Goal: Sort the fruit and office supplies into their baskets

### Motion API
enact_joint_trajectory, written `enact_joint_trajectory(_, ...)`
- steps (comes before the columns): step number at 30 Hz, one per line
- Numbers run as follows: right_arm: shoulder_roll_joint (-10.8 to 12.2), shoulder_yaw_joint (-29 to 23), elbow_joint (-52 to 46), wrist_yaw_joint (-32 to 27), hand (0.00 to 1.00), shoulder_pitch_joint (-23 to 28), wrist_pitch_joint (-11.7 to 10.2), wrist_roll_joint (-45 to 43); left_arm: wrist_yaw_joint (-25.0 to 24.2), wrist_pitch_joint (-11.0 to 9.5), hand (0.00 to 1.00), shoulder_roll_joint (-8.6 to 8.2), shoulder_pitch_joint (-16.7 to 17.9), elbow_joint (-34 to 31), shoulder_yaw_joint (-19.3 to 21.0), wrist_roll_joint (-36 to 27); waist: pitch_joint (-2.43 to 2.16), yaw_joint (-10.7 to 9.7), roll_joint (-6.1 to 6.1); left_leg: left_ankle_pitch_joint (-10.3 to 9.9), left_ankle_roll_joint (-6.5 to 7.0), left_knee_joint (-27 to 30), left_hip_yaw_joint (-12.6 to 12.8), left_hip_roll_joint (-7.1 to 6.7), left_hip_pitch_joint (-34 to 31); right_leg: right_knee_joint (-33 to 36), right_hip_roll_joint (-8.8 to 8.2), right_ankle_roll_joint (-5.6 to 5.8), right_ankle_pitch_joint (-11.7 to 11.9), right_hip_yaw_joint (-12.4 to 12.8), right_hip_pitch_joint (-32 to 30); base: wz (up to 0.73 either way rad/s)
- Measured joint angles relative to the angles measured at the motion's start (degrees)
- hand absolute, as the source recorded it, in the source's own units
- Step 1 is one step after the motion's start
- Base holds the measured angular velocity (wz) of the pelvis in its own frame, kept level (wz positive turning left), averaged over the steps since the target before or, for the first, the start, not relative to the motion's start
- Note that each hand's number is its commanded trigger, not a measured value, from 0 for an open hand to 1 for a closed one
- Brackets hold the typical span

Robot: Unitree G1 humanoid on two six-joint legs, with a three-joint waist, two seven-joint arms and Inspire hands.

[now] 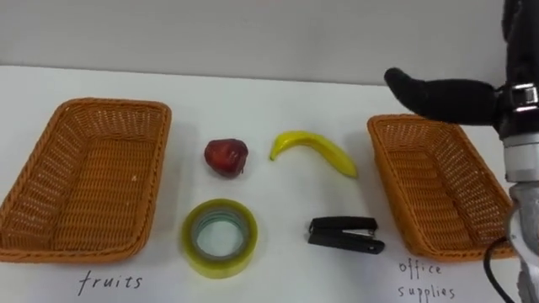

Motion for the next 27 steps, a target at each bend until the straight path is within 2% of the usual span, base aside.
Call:
enact_joint_trajectory(4, 0.0, 1.2, 3.9, 6.2, 0.0, 0.0, 2.6, -2.2, -1.1, 0.9, 0.0, 0.09, -0.5, -0.1, -0.6, 0.0, -0.02, 0.4, -0.38, 0.0, 0.02, 0.0, 0.0, -0.12, 0.0, 0.0, -0.11, 0.0, 0.0, -0.1, 0.0, 0.0)
enact_joint_trajectory(8, -0.1, 5.2, 6.1, 12.2, 0.0, 0.0, 5.4, -8.6, -1.3, 1.5, 0.0, 0.16, -0.8, -0.2, -2.5, 0.0, -0.08, 0.6, -0.55, 0.0, 0.02, 0.0, 0.0, -0.12, -0.2, -0.1, -0.12, 0.01, 0.0, -0.1, -0.2, 0.0)
enact_joint_trajectory(12, -0.2, 6.7, 6.1, 17.0, 0.0, 0.0, 6.7, -10.6, -1.4, 2.1, 0.0, 0.35, -1.2, -0.2, -4.0, 0.0, -0.04, 0.8, -0.47, 0.0, 0.03, 0.2, -0.3, -0.15, -0.4, -0.1, -0.13, 0.0, 0.0, -0.2, -0.2, 0.03)
enact_joint_trajectory(17, -0.2, 6.9, 8.8, 22.8, 0.0, -1.6, 8.0, -10.4, -2.2, 2.4, 0.0, 1.47, -1.6, -0.5, -6.4, 0.0, 0.12, 0.9, -0.38, 0.0, 0.03, 0.6, -0.9, -0.23, -0.7, -0.1, -0.26, 0.01, 0.0, -0.7, 0.1, 0.06)
enact_joint_trajectory(24, -0.2, 7.3, 10.0, 31.2, 0.0, -1.4, 11.3, -10.6, -3.3, 3.3, 0.0, 2.31, -2.2, -0.6, -6.3, 0.0, 0.24, 2.1, -0.67, 0.0, 0.02, 0.0, -1.3, -0.23, -0.7, -0.1, -0.2, 0.0, 0.0, -0.8, 0.0, 0.0)
enact_joint_trajectory(27, -0.2, 9.1, 10.4, 33.9, 0.0, -1.4, 12.5, -10.6, -3.5, 4.0, 0.0, 2.27, -2.1, -1.3, -6.4, 0.0, 0.24, 2.3, -0.77, 0.0, 0.02, 0.4, -1.3, -0.22, -0.7, -0.1, -0.21, 0.0, 0.0, -0.8, 0.0, 0.0)
